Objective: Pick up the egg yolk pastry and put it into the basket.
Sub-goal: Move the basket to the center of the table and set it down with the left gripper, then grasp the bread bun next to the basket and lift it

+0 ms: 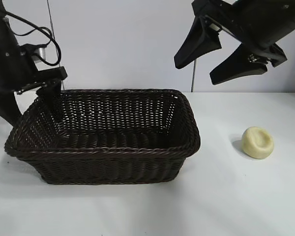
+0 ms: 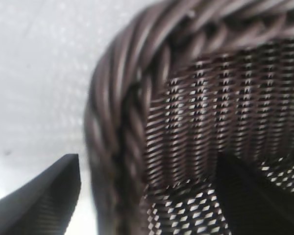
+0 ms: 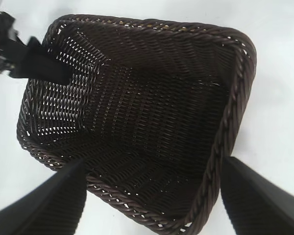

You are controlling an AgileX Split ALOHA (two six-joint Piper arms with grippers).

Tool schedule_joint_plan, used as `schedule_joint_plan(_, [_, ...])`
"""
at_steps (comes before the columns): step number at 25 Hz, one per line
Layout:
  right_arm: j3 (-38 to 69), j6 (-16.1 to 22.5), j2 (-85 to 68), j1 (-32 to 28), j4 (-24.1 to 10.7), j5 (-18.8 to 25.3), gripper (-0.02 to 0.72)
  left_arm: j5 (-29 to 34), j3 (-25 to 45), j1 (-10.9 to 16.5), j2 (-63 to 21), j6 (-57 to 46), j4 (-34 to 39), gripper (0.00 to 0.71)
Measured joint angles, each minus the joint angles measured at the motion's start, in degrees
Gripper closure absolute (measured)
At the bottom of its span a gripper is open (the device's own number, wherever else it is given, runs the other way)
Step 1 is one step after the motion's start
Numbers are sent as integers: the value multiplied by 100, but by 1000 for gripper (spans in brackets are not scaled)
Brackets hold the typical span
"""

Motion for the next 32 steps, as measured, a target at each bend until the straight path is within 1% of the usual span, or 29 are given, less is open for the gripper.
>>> schedule_joint_plan(4, [0,0,0,0,0,0,155,61,-24,0,-447,0,36,151])
schedule_joint_plan(7, [0,0,0,0,0,5,155,130,-145,0,-632,0,171,151])
schedule_joint_plan(10, [0,0,0,0,0,5,155,178,-239,0,-666,-19,474,151])
schedule_joint_plan(14, [0,0,0,0,0,5,155,194,-239,18,-666,-223,1124,150])
schedule_joint_plan(17, [0,0,0,0,0,5,155,194,-239,181,-666,-408,1387,151])
schedule_joint_plan(22, [0,0,0,0,0,5,155,207,-239,649,-666,-454,1437,151])
schedule_joint_plan(24, [0,0,0,0,0,5,155,285,-239,780,-666,-454,1474,151])
schedule_joint_plan(29, [0,0,0,0,0,11,155,511,-239,814,-666,-454,1493,151])
schedule_joint_plan(32, [0,0,0,0,5,17,155,544,-239,814,-743,-449,1483,151])
